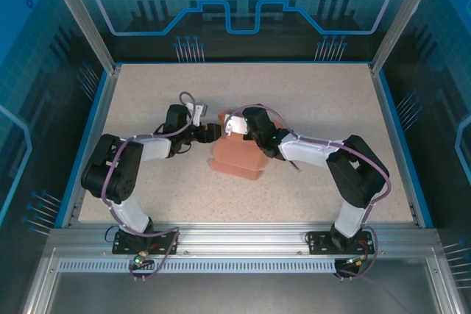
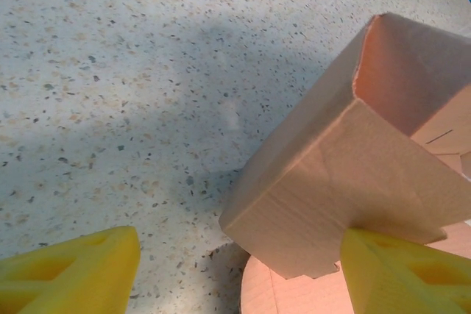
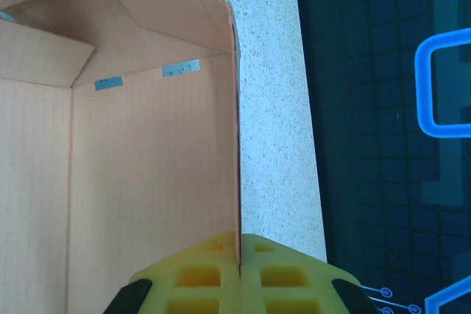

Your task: Fold the paper box

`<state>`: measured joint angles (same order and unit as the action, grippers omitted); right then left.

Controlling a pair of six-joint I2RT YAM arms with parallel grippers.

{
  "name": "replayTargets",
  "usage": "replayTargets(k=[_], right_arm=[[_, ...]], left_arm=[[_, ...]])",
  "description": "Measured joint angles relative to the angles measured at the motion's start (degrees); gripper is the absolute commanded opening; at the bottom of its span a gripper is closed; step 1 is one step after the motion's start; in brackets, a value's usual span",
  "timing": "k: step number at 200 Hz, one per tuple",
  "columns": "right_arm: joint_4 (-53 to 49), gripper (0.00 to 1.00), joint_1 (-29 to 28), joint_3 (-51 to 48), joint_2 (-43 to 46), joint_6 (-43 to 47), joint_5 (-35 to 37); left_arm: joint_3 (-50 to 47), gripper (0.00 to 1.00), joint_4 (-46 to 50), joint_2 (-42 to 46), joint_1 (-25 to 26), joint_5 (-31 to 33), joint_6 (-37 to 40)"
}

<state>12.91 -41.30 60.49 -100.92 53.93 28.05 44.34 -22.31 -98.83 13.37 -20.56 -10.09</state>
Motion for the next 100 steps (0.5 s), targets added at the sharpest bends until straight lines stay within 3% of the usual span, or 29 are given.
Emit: replayTargets(k=[100], right_arm=[[-2.32,0.0,0.09,1.14,0.0,-1.44,-1.29]], left_arm=[[0.33,0.79,-2.67,-2.16,1.11,-1.88,2.67]])
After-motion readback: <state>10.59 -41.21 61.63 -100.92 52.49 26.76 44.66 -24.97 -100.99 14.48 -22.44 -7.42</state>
